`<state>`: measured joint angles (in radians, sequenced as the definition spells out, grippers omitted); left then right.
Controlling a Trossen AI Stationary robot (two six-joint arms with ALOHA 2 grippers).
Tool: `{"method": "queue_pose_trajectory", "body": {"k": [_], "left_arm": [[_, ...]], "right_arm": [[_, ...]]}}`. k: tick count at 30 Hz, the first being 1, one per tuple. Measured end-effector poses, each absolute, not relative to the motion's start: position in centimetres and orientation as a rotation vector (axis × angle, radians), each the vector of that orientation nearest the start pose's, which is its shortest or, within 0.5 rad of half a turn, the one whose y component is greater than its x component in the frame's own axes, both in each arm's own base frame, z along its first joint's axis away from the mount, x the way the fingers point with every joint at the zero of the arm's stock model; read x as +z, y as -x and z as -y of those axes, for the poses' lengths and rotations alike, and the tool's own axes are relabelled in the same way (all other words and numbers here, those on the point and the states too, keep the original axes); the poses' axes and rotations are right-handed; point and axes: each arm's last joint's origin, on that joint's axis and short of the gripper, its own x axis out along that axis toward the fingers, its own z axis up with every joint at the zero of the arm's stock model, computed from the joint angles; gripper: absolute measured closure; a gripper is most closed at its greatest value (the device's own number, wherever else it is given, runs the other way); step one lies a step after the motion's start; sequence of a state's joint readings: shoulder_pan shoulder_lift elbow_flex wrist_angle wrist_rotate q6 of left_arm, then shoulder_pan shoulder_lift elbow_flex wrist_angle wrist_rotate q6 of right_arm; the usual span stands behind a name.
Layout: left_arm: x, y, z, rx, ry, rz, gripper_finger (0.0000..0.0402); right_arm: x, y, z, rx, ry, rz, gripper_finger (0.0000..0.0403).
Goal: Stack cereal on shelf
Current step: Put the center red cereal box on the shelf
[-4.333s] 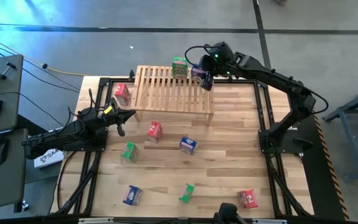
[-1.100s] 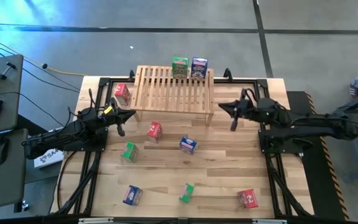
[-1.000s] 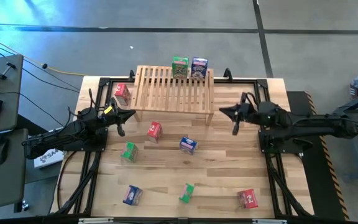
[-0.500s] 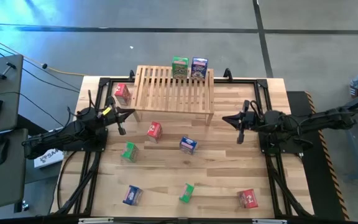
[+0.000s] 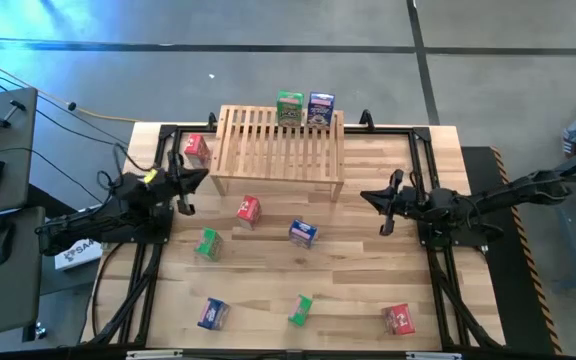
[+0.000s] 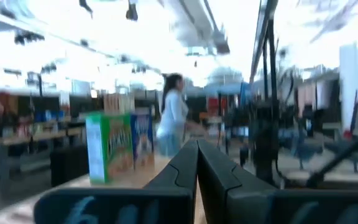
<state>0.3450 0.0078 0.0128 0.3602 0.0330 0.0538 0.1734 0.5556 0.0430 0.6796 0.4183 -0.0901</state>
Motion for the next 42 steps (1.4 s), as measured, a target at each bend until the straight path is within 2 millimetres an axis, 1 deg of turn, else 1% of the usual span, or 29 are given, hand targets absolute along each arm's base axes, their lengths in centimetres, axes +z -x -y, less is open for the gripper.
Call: {"method": "queue_pose_trajectory", "body": {"k": [2,4,9,12,16,17,24,28,30,32,35,39,42], "left_arm": [[20.6,-8.4,-2.9,0.318,-0.13,0.406,0.0401],[20.9,-8.3,-2.9,0.308,-0.09,0.442,0.0401],[20.2,-8.5,-3.1,0.311,0.112,0.401,0.0401],[20.4,-8.4,-3.2,0.331,0.109,0.422,0.0401],[21.6,-7.9,-3.1,0.333,0.12,0.57,0.0401],[21.9,-7.8,-3.0,0.33,0.126,0.584,0.0401],[21.9,-8.6,-3.3,0.331,0.221,0.478,0.0401],[22.1,-9.1,-3.8,0.412,0.209,0.497,0.0398],[22.2,-9.3,-3.9,0.425,0.198,0.512,0.0397],[22.4,-9.4,-3.9,0.385,0.19,0.517,0.0399],[22.4,-10.0,-3.9,0.333,0.212,0.47,0.0401],[24.0,-10.8,-4.0,0.268,0.186,0.423,0.0385],[25.6,-11.7,-4.0,0.23,0.121,0.353,0.0376]], "right_arm": [[18.7,-13.0,-1.1,-0.252,0.037,0.16,0.0403],[18.4,-12.9,-1.1,-0.251,0.031,0.163,0.0403],[18.5,-12.9,-1.1,-0.251,0.032,0.164,0.0403],[18.7,-12.9,-1.1,-0.252,0.051,0.174,0.0403],[18.8,-12.9,-1.0,-0.257,0.077,0.176,0.0403],[18.8,-12.9,-1.0,-0.257,0.078,0.176,0.0403],[18.8,-12.9,-1.1,-0.254,0.082,0.175,0.0403],[18.8,-12.9,-1.1,-0.253,0.077,0.174,0.0403],[18.7,-12.9,-1.1,-0.25,0.075,0.172,0.0403],[18.7,-13.0,-1.1,-0.243,0.072,0.173,0.0403],[18.7,-13.0,-1.1,-0.238,0.057,0.174,0.0403],[18.7,-13.0,-1.1,-0.223,0.055,0.175,0.0403],[18.8,-13.0,-1.1,-0.22,0.043,0.177,0.0403]]}}
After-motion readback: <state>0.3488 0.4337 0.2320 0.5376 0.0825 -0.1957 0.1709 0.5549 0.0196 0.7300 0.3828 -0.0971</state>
